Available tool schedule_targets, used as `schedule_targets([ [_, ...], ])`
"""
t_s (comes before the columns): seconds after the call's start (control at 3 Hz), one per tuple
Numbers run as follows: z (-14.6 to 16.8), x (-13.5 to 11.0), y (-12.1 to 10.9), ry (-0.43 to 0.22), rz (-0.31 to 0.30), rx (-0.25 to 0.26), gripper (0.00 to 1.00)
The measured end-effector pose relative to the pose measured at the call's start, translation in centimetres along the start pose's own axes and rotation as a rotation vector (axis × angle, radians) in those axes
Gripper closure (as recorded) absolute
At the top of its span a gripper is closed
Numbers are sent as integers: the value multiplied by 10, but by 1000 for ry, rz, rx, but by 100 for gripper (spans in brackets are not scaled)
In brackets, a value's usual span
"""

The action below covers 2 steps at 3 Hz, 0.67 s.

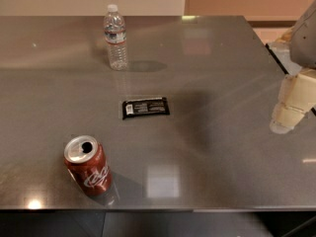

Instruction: Pick rxbar chocolate

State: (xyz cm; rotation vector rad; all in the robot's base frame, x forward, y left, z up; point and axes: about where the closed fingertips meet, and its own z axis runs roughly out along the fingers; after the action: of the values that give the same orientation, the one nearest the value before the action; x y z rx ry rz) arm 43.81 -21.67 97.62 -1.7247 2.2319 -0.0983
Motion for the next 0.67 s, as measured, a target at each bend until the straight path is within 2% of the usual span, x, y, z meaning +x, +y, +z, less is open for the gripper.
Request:
schedule_targets([
  [0.33, 0, 0, 0, 0, 0, 0, 0],
  [0.67, 0, -9, -4, -21, -35, -27, 0],
])
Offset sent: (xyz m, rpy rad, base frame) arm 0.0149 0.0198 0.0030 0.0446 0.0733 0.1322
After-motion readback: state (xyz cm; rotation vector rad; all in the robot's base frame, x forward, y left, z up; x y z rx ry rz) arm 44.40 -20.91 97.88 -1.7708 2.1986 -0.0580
